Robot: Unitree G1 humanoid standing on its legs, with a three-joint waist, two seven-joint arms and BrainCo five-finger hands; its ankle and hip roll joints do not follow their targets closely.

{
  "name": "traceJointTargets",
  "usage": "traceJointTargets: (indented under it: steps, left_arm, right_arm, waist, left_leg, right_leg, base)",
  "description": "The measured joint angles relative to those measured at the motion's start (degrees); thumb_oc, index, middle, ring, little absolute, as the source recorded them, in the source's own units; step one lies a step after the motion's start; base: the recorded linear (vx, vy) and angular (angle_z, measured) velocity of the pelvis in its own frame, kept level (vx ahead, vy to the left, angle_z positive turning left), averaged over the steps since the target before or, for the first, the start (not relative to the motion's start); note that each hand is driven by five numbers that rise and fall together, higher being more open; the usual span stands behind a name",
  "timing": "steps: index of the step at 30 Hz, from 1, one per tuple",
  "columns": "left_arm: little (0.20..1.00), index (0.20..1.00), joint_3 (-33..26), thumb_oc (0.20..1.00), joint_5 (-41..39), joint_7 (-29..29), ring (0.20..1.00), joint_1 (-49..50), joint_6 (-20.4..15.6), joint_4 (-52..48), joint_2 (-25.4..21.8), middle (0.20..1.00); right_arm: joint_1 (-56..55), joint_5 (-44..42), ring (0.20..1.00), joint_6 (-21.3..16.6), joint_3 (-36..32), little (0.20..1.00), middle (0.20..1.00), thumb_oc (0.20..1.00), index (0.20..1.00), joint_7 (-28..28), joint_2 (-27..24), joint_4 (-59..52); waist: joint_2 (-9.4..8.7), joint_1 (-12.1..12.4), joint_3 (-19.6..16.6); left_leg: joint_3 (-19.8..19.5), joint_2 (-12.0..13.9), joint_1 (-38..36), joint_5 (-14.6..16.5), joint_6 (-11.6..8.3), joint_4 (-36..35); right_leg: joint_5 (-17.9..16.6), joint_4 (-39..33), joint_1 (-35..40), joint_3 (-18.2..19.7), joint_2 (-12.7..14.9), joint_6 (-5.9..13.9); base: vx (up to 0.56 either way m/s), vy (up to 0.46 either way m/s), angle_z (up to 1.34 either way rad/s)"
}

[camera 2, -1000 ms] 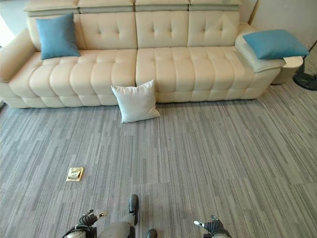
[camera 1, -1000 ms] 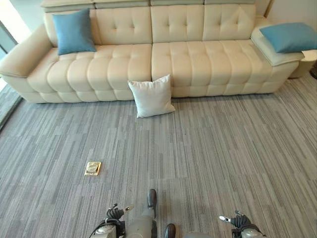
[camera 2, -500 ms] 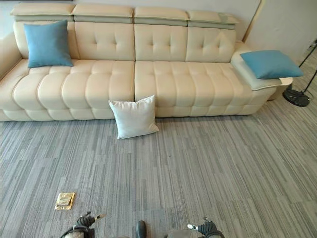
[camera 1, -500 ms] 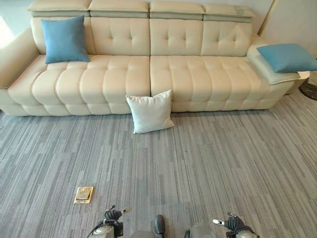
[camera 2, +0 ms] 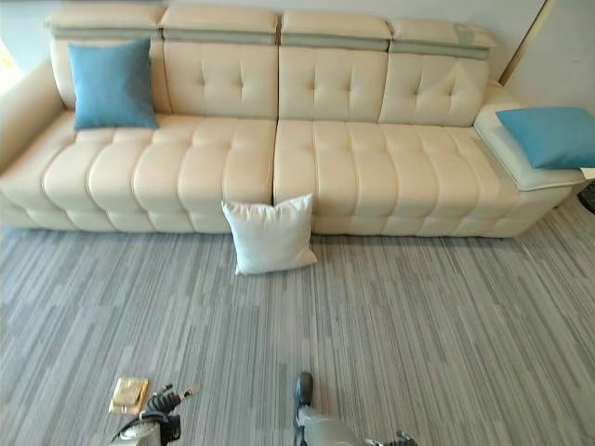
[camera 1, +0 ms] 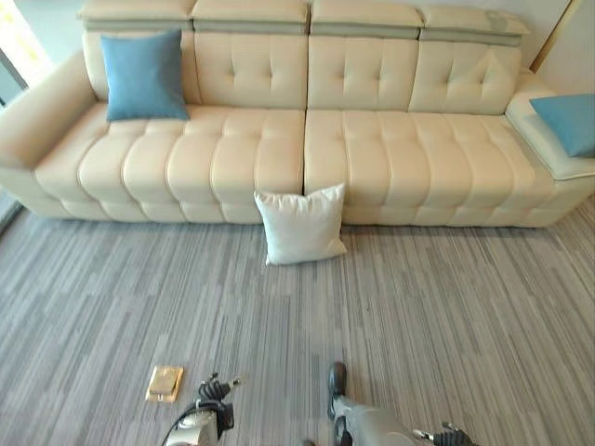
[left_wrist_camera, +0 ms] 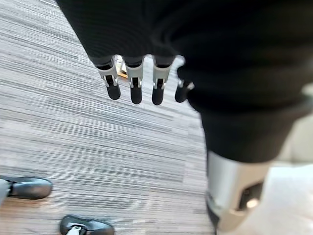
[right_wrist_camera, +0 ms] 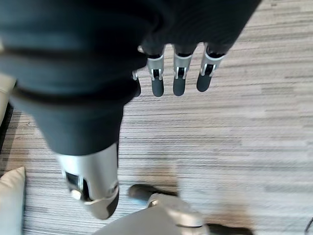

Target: Pick up all the scattered cushions and arrange them neatly on the sofa.

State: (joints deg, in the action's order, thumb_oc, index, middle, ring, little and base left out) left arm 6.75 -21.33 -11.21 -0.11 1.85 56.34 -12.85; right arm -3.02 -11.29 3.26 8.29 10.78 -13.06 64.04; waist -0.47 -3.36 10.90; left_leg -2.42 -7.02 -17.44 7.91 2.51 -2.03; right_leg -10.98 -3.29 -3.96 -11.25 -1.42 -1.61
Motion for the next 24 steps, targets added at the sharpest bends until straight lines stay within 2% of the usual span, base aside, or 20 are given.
traceJointTargets:
  steps: [1,2,3,4,5,6,8,9,11,12,13,14,15,17,19,21,22,23,24]
  left_arm:
    - [1.0,1.0,0.0,1.0,-0.01,0.01,1.0,0.12,-0.01,-0.03,0.42,1.0]
    - [1.0,1.0,-0.04,1.0,-0.02,0.0,1.0,0.9,-0.02,0.04,0.79,1.0]
    - [1.0,1.0,-0.04,1.0,-0.03,0.02,1.0,1.11,-0.11,-0.1,0.92,1.0]
    - [1.0,1.0,0.02,1.0,-0.04,0.03,1.0,1.26,-0.2,-0.27,1.19,1.0]
    - [1.0,1.0,0.02,1.0,-0.04,0.03,1.0,1.49,-0.22,-0.87,1.23,1.0]
    - [1.0,1.0,0.02,1.0,-0.06,-0.01,1.0,1.5,-0.33,-1.59,1.19,1.0]
    - [1.0,1.0,0.01,1.0,-0.08,-0.04,1.0,0.73,-0.32,-1.6,1.13,1.0]
    - [1.0,1.0,0.06,1.0,-0.08,-0.02,1.0,0.45,-0.27,-1.65,0.85,1.0]
    - [1.0,1.0,0.11,1.0,-0.08,-0.01,1.0,0.14,-0.25,-1.64,0.74,1.0]
    - [1.0,1.0,0.13,1.0,-0.08,0.0,1.0,-0.66,-0.21,-1.68,0.74,1.0]
    - [1.0,1.0,0.14,1.0,-0.08,-0.01,1.0,-0.72,-0.22,-1.83,0.62,1.0]
    - [1.0,1.0,0.21,1.0,-0.08,-0.02,1.0,-0.64,-0.2,-1.98,0.37,1.0]
    - [1.0,1.0,0.26,1.0,-0.07,-0.01,1.0,-0.72,-0.12,-1.91,0.35,1.0]
    - [1.0,1.0,0.55,1.0,-0.03,-0.01,1.0,-0.73,0.03,-1.7,0.26,1.0]
    - [1.0,1.0,0.59,1.0,-0.01,0.02,1.0,-0.75,0.15,-1.13,0.28,1.0]
    - [1.0,1.0,0.62,1.0,-0.01,0.03,1.0,-0.43,0.18,-0.03,0.23,1.0]
    - [1.0,1.0,0.54,1.0,-0.02,0.04,1.0,0.03,0.52,1.34,0.28,1.0]
    - [1.0,1.0,0.23,1.0,-0.03,-0.09,1.0,0.77,0.66,1.75,-0.11,1.0]
    - [1.0,1.0,-0.06,1.0,-0.04,-0.05,1.0,1.17,0.66,1.82,-0.32,1.0]
  right_arm:
    - [0.42,-0.02,1.0,0.08,-0.19,1.0,1.0,1.0,1.0,0.08,-0.27,0.9]
    - [0.27,-0.11,1.0,-0.08,-0.08,1.0,1.0,1.0,1.0,0.07,-0.72,0.69]
    - [0.75,-0.13,1.0,-0.34,-0.06,1.0,1.0,1.0,1.0,0.07,-0.88,0.77]
    - [1.05,-0.13,1.0,-0.5,-0.01,1.0,1.0,1.0,1.0,0.07,-1.28,0.65]
    - [1.45,-0.14,1.0,-0.49,0.01,1.0,1.0,1.0,1.0,0.08,-1.45,0.54]
    - [1.89,-0.14,1.0,-0.47,-0.01,1.0,1.0,1.0,1.0,0.16,-1.66,0.78]
    - [2.57,-0.15,1.0,-0.31,0.04,1.0,1.0,1.0,1.0,0.32,-1.59,0.95]
    - [3.11,-0.73,1.0,-0.41,0.06,1.0,1.0,1.0,1.0,0.43,-1.33,0.83]
    - [3.99,-1.27,1.0,-0.41,-0.05,1.0,1.0,1.0,1.0,0.53,-1.32,0.81]
    - [4.52,-1.3,1.0,-0.37,0.02,1.0,1.0,1.0,1.0,0.59,-1.48,0.85]
    - [4.71,-1.33,1.0,-0.39,0.0,1.0,1.0,1.0,1.0,0.6,-1.5,0.82]
    - [4.83,-1.29,1.0,-0.35,0.14,1.0,1.0,1.0,1.0,0.74,-1.47,0.91]
    - [4.67,-1.22,1.0,-0.36,0.19,1.0,1.0,1.0,1.0,0.94,-1.64,0.97]
    - [4.51,-1.14,1.0,-0.12,0.15,1.0,1.0,1.0,1.0,1.11,-1.81,1.54]
    - [4.27,-1.12,1.0,0.0,0.08,1.0,1.0,1.0,1.0,1.09,-2.09,2.11]
    - [4.22,-1.1,1.0,0.01,0.03,1.0,1.0,1.0,1.0,1.07,-2.61,2.87]
    - [4.34,-1.03,1.0,0.08,-0.03,1.0,1.0,1.0,1.0,1.07,-3.07,3.22]
    - [4.32,-0.97,1.0,0.68,-0.02,1.0,1.0,1.0,1.0,0.98,-2.67,3.3]
    - [4.25,-0.9,1.0,0.7,0.11,1.0,1.0,1.0,1.0,0.94,-2.42,3.17]
  waist:
    - [0.42,0.12,-0.37]
    - [0.41,0.49,-0.57]
    - [0.73,0.59,-0.73]
    - [0.59,0.63,-0.73]
    - [1.1,0.74,-1.03]
    - [1.21,0.69,-1.03]
    - [1.11,1.15,-0.63]
    - [0.22,1.39,0.13]
    - [-1.09,1.62,1.31]
    - [-1.77,1.55,2.67]
    - [-2.15,1.51,3.15]
    - [-2.24,1.36,3.71]
    - [-2.41,0.86,3.96]
    - [-2.17,0.67,4.29]
    - [-1.93,0.43,4.31]
    - [-1.24,0.56,4.37]
    - [-0.38,0.72,3.91]
    - [-1.07,2.0,3.2]
    - [-1.67,2.56,2.75]
  left_leg:
    - [0.7,-0.03,1.18,0.99,-1.64,6.91]
    - [2.87,-0.14,4.04,2.15,-4.28,16.25]
    - [4.17,0.1,7.49,2.39,-5.24,24.1]
    - [6.25,1.09,11.78,2.61,-8.5,33.05]
    - [6.57,2.04,13.66,2.3,-9.1,36.42]
    - [6.79,4.25,17.62,1.75,-9.93,42.29]
    - [8.91,7.69,20.78,1.64,-9.45,45.23]
    - [10.81,10.67,23.2,1.63,-9.25,42.35]
    - [10.07,11.1,25.88,1.38,-9.1,37.82]
    - [9.11,10.24,25.53,0.55,-7.7,28.83]
    - [9.23,10.06,25.86,-0.21,-7.06,25.69]
    - [8.17,9.28,26.02,-1.68,-6.45,18.23]
    - [5.72,7.73,24.68,-4.56,-6.32,8.46]
    - [4.06,7.31,25.31,-10.2,-6.93,0.77]
    - [2.74,7.04,27.48,-11.7,-7.18,-0.8]
    - [3.03,7.58,27.46,-11.4,-7.17,-0.98]
    - [3.05,7.65,26.7,-13.19,-6.3,-0.16]
    - [3.31,5.98,25.39,-14.05,-5.77,0.72]
    - [3.53,4.9,25.19,-14.04,-5.75,1.04]
  right_leg:
    - [2.36,-1.13,3.14,-0.15,-0.08,-2.37]
    - [1.82,-1.44,5.29,0.01,0.3,-3.52]
    - [2.92,-1.41,6.29,-0.03,0.44,-3.65]
    - [4.03,-1.4,7.38,-0.29,0.38,-4.34]
    - [4.89,-1.41,8.19,-0.21,0.16,-4.85]
    - [7.45,-1.34,9.21,-0.35,-0.22,-6.24]
    - [7.95,-1.34,10.45,-0.75,-0.45,-6.53]
    - [8.59,-1.32,12.28,-0.46,-0.08,-6.31]
    - [9.84,-1.39,13.38,-0.12,0.49,-6.04]
    - [10.11,-1.38,14.77,-0.23,1.12,-5.33]
    - [10.36,-1.39,15.15,-0.14,1.25,-4.98]
    - [11.32,-1.47,15.79,-0.05,1.5,-4.21]
    - [11.76,-1.42,16.27,-0.28,1.68,-3.7]
    - [12.45,-1.44,17.39,-0.39,1.59,-2.6]
    - [13.7,-1.45,18.44,-0.21,1.87,-1.51]
    - [15.15,-1.47,19.6,0.78,2.06,-0.02]
    - [17.68,-1.82,20.94,2.52,2.44,-0.47]
    - [18.96,-1.66,21.83,4.92,4.38,0.71]
    - [19.6,-1.64,21.8,5.85,5.63,0.85]
  base:
    - [0.33,-0.167,0.07]
    - [0.3,-0.178,0.06]
    - [0.19,-0.121,-0.01]
    - [0.28,-0.177,0.06]
    - [0.27,-0.17,0.13]
    - [0.35,-0.214,0.15]
    - [0.19,-0.102,0.04]
    - [0.24,-0.075,-0.13]
    - [0.27,-0.03,-0.13]
    - [0.32,0.042,-0.12]
    - [0.43,0.055,-0.13]
    - [0.33,0.053,-0.02]
    - [0.34,0.065,0.02]
    - [0.34,0.104,0.08]
    - [0.41,0.16,0.01]
    - [0.52,0.221,-0.27]
    - [0.53,0.251,-0.59]
    - [0.53,0.268,-0.76]
    - [0.47,0.243,-0.84]
